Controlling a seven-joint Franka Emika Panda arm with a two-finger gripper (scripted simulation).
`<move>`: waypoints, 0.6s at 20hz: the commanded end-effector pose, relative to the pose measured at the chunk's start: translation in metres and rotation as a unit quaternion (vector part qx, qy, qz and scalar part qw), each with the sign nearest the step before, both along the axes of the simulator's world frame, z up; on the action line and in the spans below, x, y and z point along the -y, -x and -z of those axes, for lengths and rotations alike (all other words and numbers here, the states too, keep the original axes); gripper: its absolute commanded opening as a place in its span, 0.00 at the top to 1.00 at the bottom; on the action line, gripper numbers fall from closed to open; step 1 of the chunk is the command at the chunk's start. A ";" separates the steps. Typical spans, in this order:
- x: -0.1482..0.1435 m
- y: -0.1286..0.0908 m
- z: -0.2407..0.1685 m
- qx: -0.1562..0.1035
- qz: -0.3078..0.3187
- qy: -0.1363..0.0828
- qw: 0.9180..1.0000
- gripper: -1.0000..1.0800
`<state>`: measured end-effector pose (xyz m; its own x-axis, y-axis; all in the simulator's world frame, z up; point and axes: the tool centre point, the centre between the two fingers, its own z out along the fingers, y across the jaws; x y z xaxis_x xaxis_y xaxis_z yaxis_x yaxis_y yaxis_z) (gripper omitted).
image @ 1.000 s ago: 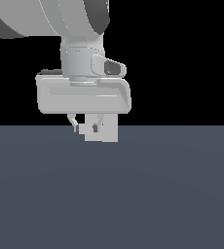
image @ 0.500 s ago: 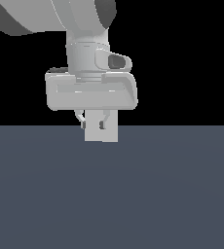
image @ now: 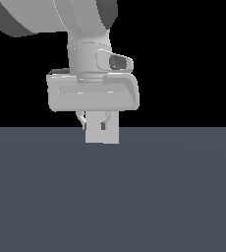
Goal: Plug the charger into the wall socket.
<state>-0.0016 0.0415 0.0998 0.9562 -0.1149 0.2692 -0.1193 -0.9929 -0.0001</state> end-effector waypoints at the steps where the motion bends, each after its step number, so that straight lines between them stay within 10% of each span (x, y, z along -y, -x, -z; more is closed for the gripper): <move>1: 0.000 -0.003 0.000 0.000 0.000 0.000 1.000 1.00; 12: 0.005 -0.038 0.000 0.000 0.000 0.000 1.000 1.00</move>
